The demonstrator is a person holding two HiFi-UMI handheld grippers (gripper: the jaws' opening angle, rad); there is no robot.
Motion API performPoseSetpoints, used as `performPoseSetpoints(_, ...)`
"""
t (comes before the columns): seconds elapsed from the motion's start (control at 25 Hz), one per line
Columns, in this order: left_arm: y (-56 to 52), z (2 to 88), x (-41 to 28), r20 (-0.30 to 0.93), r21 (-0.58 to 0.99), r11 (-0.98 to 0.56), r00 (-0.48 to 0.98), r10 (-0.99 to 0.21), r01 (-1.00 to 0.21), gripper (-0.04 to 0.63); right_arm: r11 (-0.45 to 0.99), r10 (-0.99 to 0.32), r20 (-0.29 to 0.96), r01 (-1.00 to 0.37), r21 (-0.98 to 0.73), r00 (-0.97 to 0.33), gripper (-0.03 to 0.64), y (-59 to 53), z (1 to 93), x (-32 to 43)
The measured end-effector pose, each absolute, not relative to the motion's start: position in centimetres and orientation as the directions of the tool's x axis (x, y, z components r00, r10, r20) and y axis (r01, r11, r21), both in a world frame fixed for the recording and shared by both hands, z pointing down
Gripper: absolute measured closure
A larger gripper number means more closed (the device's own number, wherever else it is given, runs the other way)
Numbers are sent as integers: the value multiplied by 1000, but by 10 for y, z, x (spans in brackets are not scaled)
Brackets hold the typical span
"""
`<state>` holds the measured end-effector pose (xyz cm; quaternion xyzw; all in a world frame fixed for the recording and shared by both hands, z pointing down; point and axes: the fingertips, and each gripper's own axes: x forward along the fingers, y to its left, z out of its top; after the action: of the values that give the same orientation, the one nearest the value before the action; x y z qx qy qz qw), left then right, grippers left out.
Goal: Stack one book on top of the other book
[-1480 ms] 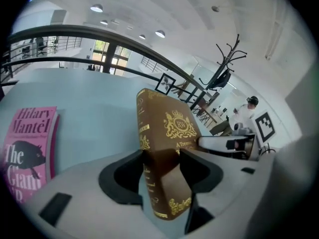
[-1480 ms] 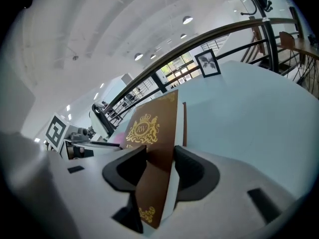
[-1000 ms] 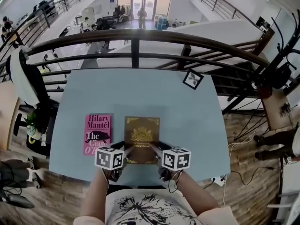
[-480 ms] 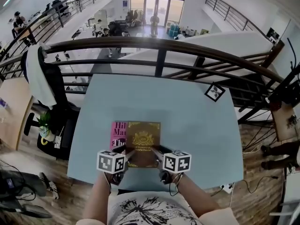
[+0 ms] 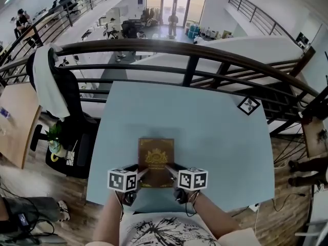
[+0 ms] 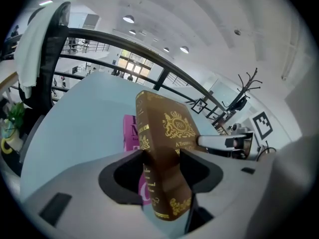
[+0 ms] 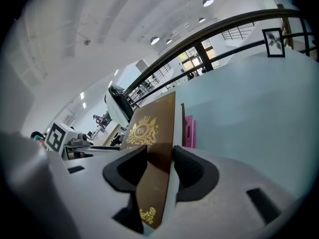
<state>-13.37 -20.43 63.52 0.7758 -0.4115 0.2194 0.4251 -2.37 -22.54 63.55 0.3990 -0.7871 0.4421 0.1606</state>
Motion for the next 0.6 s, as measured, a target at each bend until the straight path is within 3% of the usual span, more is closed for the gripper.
performPoseSetpoints(0.6, -217, 682, -154, 724, 537, -249, 592, -355, -806, 367, 231, -435, 690, -812, -536, -579, 453, -235, 681, -44)
